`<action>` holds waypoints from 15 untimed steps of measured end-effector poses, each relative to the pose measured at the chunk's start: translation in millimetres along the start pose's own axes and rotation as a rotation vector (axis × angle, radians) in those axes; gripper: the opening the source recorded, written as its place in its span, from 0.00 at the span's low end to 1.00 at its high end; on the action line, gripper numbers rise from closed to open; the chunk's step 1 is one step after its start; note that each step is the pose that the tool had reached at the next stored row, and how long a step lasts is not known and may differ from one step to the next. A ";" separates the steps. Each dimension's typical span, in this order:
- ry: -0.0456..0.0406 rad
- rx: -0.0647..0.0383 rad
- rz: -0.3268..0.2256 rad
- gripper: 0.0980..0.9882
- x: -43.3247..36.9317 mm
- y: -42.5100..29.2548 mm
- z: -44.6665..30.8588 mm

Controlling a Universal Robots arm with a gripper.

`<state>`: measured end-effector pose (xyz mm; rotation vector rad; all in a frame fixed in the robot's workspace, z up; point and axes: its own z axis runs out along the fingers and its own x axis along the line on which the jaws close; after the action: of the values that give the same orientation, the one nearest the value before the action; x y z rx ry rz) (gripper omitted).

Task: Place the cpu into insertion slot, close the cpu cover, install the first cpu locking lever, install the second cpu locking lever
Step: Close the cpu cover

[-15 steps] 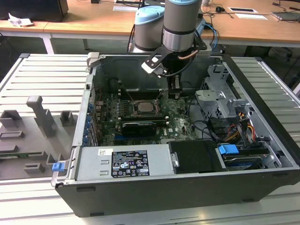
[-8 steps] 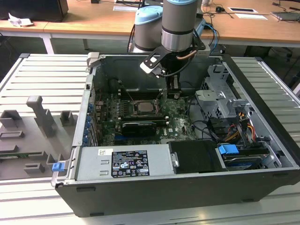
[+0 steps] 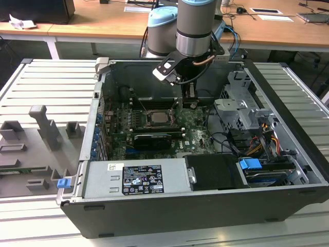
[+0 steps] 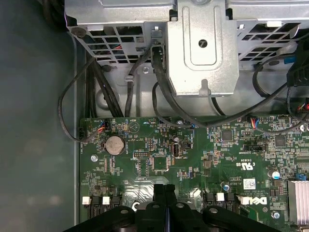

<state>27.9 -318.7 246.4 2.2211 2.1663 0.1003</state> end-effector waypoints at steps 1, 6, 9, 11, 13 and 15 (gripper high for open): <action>0.0001 0.000 0.000 0.01 0.0 -0.2 0.0; 0.0001 0.000 0.000 0.01 0.0 -1.1 -0.1; 0.0000 0.000 0.000 0.01 -0.1 -4.0 -0.3; 0.0001 0.000 0.000 0.01 -0.1 -4.4 -0.3; 0.0000 0.000 0.000 0.01 -0.1 -4.6 -0.3; 0.0001 0.000 0.000 0.01 -0.1 -4.9 -0.3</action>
<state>22.9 -318.7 246.4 2.2211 2.1663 0.1004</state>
